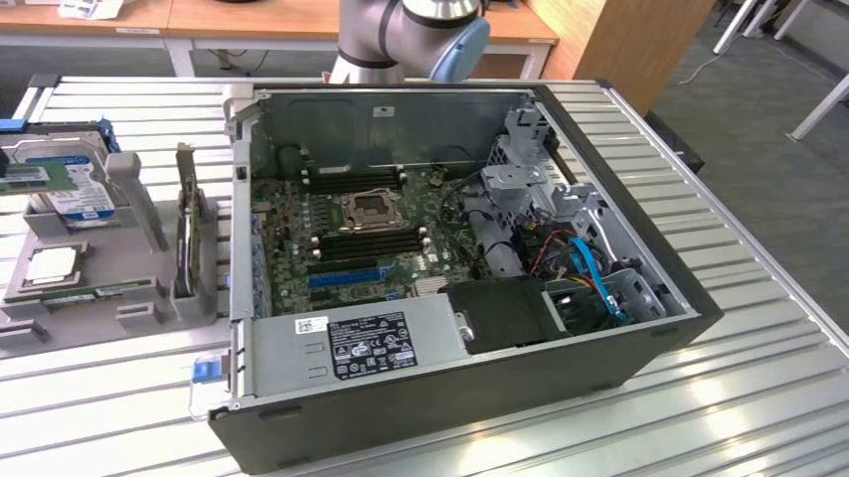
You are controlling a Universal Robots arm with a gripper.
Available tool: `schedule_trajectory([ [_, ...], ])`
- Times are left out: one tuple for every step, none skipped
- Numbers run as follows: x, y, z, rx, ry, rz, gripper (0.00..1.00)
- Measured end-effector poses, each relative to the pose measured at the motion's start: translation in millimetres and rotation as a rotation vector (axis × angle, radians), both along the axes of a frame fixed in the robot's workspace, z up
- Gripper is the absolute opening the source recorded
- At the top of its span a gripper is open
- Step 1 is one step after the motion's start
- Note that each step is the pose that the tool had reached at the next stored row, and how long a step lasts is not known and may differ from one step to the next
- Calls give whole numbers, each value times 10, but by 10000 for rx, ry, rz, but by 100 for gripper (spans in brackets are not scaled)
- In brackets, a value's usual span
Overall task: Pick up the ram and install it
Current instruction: 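Pick up the ram and move it above insertion slot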
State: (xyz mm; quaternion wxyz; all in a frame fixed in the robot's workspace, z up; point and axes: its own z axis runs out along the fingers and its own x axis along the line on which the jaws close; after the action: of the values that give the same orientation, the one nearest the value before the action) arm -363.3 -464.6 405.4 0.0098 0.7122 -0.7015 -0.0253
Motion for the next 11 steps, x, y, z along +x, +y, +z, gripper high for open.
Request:
schedule_trajectory([
  [14, 0, 0, -1, 1, 0, 12],
  [28, 0, 1, -1, 2, 0, 12],
  [46, 0, 0, 0, 4, 0, 12],
  [66, 0, 0, 0, 6, 0, 12],
  [87, 0, 0, 0, 10, 0, 12],
  [110, 0, 0, 0, 14, 0, 12],
  [133, 0, 0, -1, 18, 1, 12],
  [157, 0, 0, 0, 21, 0, 12],
  [179, 0, 0, 0, 25, 1, 12],
  [200, 0, 0, 0, 28, 1, 12],
  [221, 0, 0, 0, 32, 1, 12],
])
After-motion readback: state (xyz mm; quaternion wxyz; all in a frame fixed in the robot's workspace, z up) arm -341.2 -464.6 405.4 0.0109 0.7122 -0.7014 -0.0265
